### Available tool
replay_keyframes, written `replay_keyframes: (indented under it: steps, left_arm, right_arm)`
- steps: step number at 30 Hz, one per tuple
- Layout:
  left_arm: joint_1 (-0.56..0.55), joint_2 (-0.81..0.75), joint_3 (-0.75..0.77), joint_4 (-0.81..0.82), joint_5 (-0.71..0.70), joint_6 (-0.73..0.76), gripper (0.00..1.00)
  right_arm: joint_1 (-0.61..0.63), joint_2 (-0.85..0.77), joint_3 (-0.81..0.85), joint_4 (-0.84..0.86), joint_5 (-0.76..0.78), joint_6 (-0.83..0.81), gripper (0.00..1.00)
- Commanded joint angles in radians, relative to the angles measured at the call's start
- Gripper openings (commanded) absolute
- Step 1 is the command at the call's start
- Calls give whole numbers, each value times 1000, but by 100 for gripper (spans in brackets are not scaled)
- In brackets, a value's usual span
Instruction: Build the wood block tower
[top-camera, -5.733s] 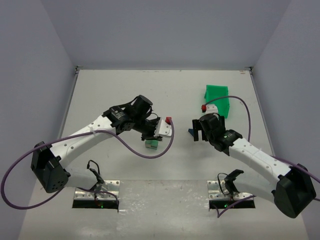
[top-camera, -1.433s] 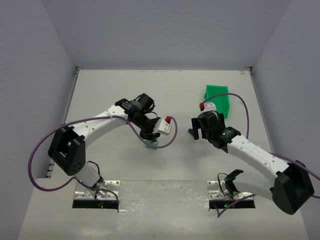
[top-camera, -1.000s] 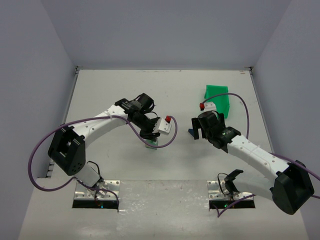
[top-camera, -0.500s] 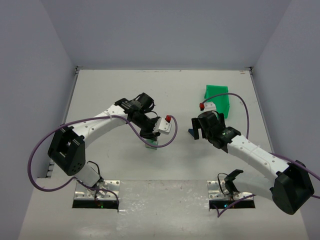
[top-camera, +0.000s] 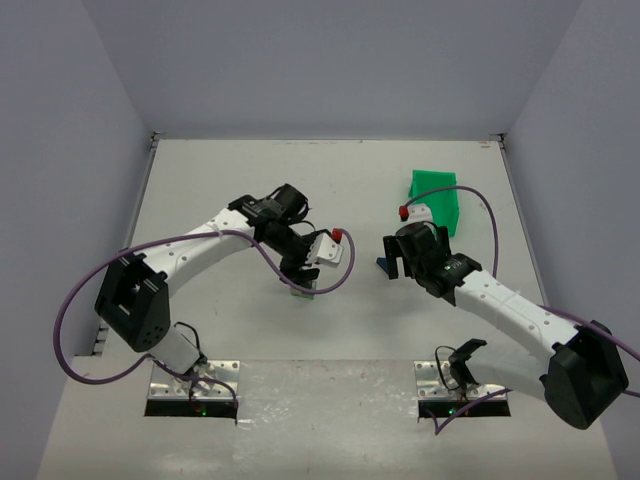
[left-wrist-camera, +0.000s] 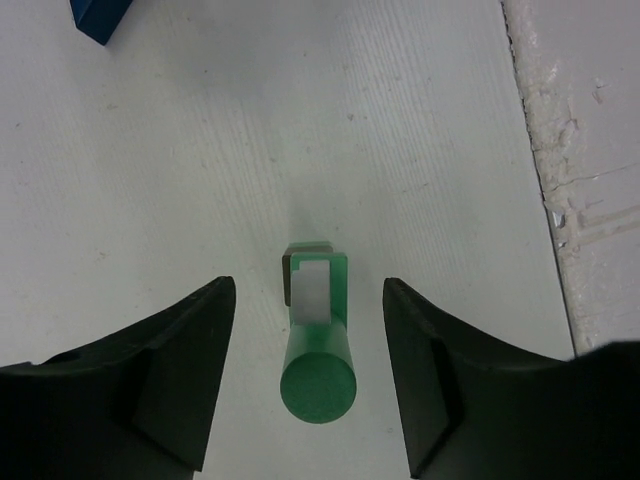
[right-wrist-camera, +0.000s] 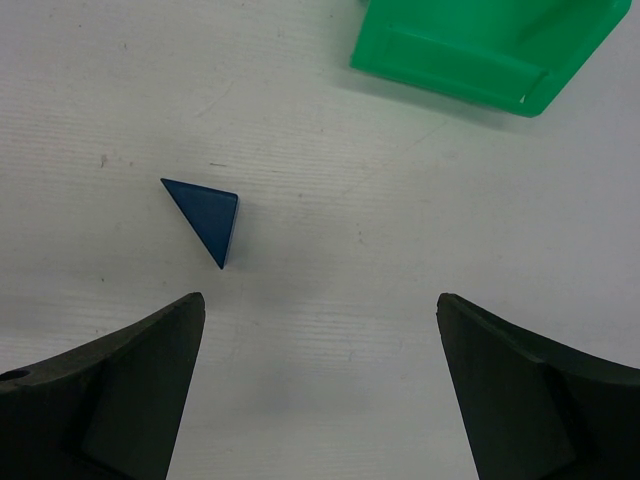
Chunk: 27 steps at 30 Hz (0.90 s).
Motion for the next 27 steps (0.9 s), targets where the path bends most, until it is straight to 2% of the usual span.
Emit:
replay_keyframes:
  steps: [1, 4, 6, 8, 13, 17, 19, 23, 24, 25, 27]
  left_arm:
    - [11, -43, 56, -4, 72, 6, 73]
    - [11, -46, 81, -5, 87, -4, 75]
    - [11, -52, 99, -13, 118, -12, 93]
    - [9, -57, 120, -14, 137, -24, 100]
    - [9, -70, 163, 34, 152, -103, 100]
    - [10, -113, 190, 183, 126, -276, 100]
    - [10, -138, 189, 337, 75, -437, 100]
    - [8, -173, 204, 573, -120, -673, 100]
    - [8, -179, 209, 679, -186, -774, 100]
    - [10, -181, 220, 686, -249, -781, 100]
    - [10, -156, 313, 774, -439, -1015, 100]
  right_arm:
    - [-4, -2, 44, 11, -1, -8, 99]
    - [-4, -7, 48, 11, -15, -11, 99]
    - [-4, -10, 51, 12, -38, -21, 99]
    - [-3, -10, 52, 12, -49, -30, 99]
    - [-4, -9, 58, 12, -86, -40, 99]
    - [-3, -10, 56, 16, -115, -18, 99]
    - [-4, -11, 45, 17, -136, -3, 99]
    - [-20, -10, 5, 57, -189, -2, 99]
    - [-31, -8, -8, 88, -211, -8, 99]
    - [-38, -8, -19, 105, -233, -14, 99]
    - [-49, 1, -49, 158, -263, -29, 99]
